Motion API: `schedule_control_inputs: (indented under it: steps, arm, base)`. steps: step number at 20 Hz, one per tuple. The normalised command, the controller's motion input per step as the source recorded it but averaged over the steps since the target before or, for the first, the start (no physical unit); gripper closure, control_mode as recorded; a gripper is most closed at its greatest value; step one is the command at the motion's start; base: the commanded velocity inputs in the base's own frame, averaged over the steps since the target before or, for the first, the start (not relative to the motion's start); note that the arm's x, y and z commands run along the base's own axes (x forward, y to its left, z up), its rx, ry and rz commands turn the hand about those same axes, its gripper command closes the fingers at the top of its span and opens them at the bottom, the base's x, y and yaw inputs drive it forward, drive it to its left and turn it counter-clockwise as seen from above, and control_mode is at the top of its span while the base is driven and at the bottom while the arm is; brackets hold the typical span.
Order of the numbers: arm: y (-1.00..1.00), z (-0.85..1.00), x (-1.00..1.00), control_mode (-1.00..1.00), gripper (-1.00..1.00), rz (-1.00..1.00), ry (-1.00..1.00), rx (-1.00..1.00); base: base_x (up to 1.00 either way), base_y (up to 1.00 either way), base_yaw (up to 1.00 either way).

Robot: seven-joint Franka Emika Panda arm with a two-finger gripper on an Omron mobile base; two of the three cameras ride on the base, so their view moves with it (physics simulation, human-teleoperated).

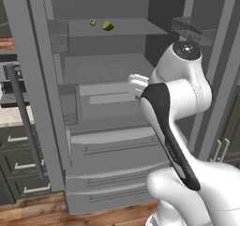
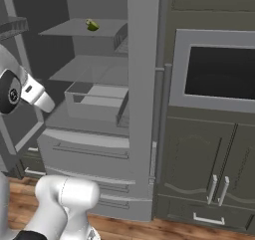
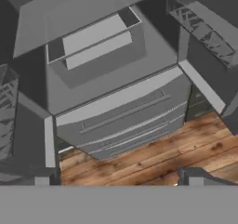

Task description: Take the lemon wedge from the fridge and place it on the plate with fish on the dining counter.

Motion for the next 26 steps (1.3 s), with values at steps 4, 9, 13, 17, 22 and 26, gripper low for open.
schedule_control_inputs:
  steps: [4, 9, 13, 17, 22, 26]
  arm:
    - [-0.86, -0.02, -0.21, -1.0, -1.0, 0.02, 0.03, -0.34]
    - [-0.29, -0.12, 0.02, -1.0, -1.0, 0.27, -0.27, -0.26]
    - [-0.13, 0.0, 0.02, -1.0, -1.0, 0.2, -0.13, 0.03]
    - [-0.11, 0.0, 0.0, -1.0, -1.0, 0.13, -0.01, 0.05]
    - [-0.02, 0.0, 0.0, -1.0, -1.0, 0.02, 0.0, 0.02]
    - [0.07, 0.0, 0.0, -1.0, -1.0, 0.0, -0.02, 0.0]
  base:
    - [0.0, 0.0, 0.0]
    - [0.0, 0.0, 0.0]
    - [0.0, 0.0, 0.0]
    - [0.0, 0.0, 0.0]
    - [0.0, 0.0, 0.0]
    - [0.0, 0.0, 0.0]
